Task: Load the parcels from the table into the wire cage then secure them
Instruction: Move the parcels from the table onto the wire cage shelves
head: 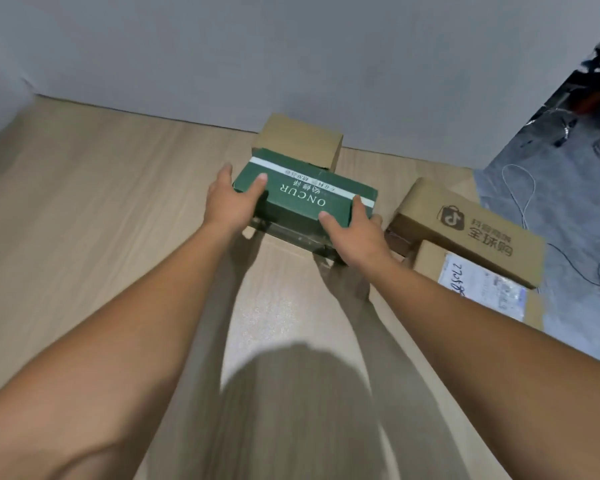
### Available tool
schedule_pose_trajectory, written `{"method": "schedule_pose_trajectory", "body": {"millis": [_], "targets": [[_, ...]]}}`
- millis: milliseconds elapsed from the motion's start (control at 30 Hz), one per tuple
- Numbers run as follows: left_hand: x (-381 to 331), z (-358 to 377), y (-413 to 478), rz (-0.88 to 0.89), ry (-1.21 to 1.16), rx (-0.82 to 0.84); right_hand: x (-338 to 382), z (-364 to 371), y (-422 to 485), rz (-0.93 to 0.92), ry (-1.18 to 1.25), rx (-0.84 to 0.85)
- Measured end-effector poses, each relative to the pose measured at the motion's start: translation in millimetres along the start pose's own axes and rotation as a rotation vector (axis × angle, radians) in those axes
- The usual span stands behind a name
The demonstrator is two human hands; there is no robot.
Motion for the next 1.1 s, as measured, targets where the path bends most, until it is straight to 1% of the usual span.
{"method": "schedule_pose_trajectory", "body": {"millis": [67, 100, 167, 267, 333, 433, 500, 633, 767, 833, 967, 1033, 1100], "targets": [[10.0, 14.5, 8.3, -0.017, -0.062, 0.031, -11.4, 11.2, 1.8, -0.006, -0.064, 0.009], [15.4, 19.7, 9.7, -0.014, -0.079, 0.017, -17.0, 14.3, 2.4, -0.012, -0.075, 0.008], [22.0, 22.7, 14.6, -0.02, -0.102, -0.017, -22.2, 16.8, 6.2, -0.009, -0.067, 0.027], [14.8, 17.4, 10.1, -0.082, -0.111, 0.007, -20.5, 10.3, 7.1, 0.01, -0.014, 0.074], [15.9, 7.3, -5.2, -0.134, -0.113, 0.001, -18.9, 4.1, -1.1, 0.008, 0.027, 0.132], [36.5, -7.4, -50.0, -0.174, -0.074, -0.024, -30.4, -2.2, -30.1, -0.039, -0.038, 0.223], [51.4, -13.8, -95.7, -0.198, -0.048, -0.047, -46.4, -5.9, -60.9, -0.091, -0.084, 0.262], [78.8, -25.3, -209.5, -0.232, 0.006, -0.218, -73.1, -12.3, -127.2, -0.202, -0.057, 0.36], [100.9, -25.9, -333.3, -0.317, -0.001, -0.277, -113.0, -19.9, -197.9, -0.268, -0.089, 0.466], [109.8, -23.9, -394.2, -0.356, -0.039, -0.315, -136.3, -24.1, -236.7, -0.294, -0.081, 0.463], [131.1, -18.6, -513.0, -0.446, -0.157, -0.369, -175.2, -29.1, -312.9, -0.322, -0.067, 0.385], [144.3, -18.0, -568.6, -0.487, -0.266, -0.465, -181.1, -23.8, -345.7, -0.386, -0.106, 0.393], [160.6, -25.4, -617.6, -0.501, -0.367, -0.601, -172.1, -10.1, -377.2, -0.507, -0.165, 0.464]]}}
Point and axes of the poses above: each hand's wrist, its own y-axis towards the middle knuckle, its own z-axis out of the palm, x = y × z, the point moved 3 cm from there along y, towards the middle knuckle, and after that the axes turned 2 degrees about -x, right-handed, at the moved point
